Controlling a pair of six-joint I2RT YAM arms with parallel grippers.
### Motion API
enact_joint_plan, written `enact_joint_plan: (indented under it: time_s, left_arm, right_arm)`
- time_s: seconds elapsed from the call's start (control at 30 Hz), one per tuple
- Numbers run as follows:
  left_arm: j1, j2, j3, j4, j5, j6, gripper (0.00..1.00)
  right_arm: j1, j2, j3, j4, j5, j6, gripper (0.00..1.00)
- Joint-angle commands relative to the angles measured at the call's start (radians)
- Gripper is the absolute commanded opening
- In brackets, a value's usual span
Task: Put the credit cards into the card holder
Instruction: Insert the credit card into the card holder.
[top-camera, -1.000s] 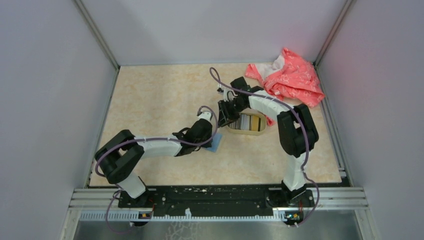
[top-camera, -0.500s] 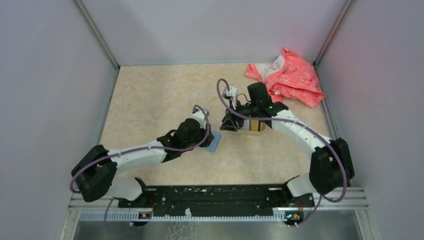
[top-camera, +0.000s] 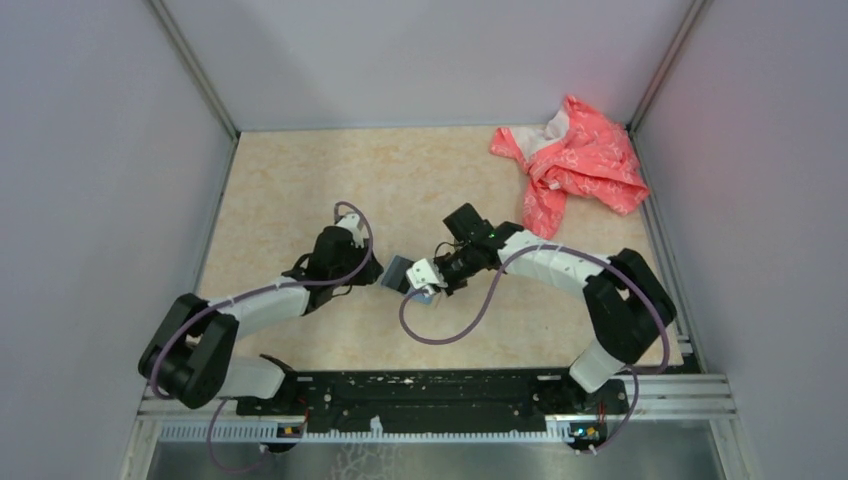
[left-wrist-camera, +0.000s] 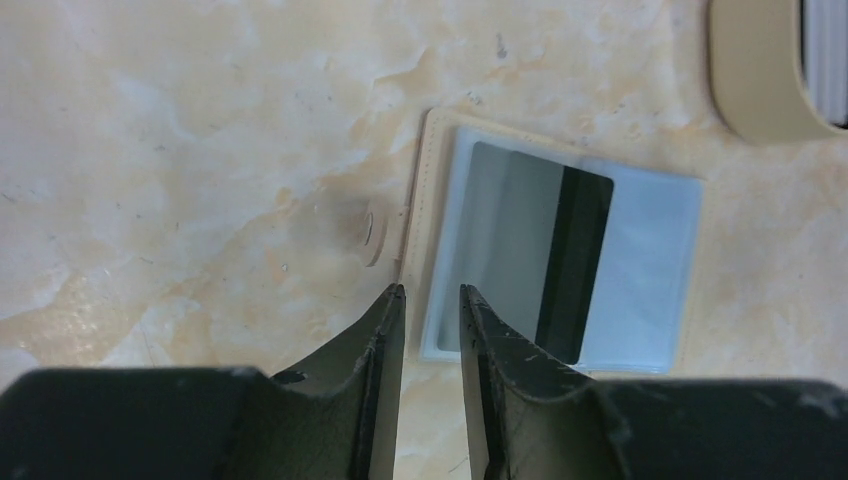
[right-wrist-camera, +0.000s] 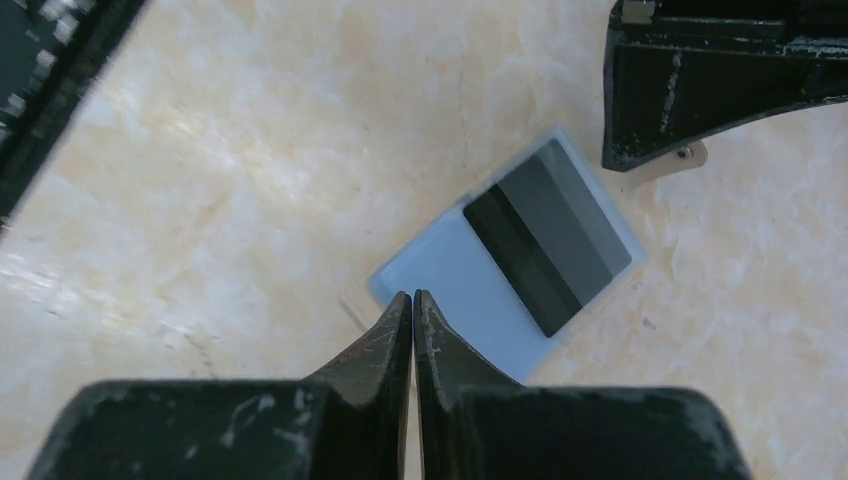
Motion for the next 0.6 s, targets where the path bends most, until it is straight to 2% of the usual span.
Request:
enact_joint_plan:
  time_s: [0.0, 0.37, 0.57]
  left_arm:
    - [0.019, 0.080, 0.048, -0.029, 0.020, -0.015, 0.32]
    - [0.043, 0.163, 0.086, -0.045, 0.066, -0.015, 0.30]
    - [0.046, 0.192, 0.088, -0.043, 0.109, -0.012, 0.29]
  right_arm:
    - [0.049, 0.099, 0.088, 0.022, 0.203, -0.147, 0.03]
    - [0.100, 0.249, 0.122, 0.131, 0.332, -0.122, 0.01]
    - [0.111, 0.301, 0.170, 0.129, 0.364, -0.112, 0.01]
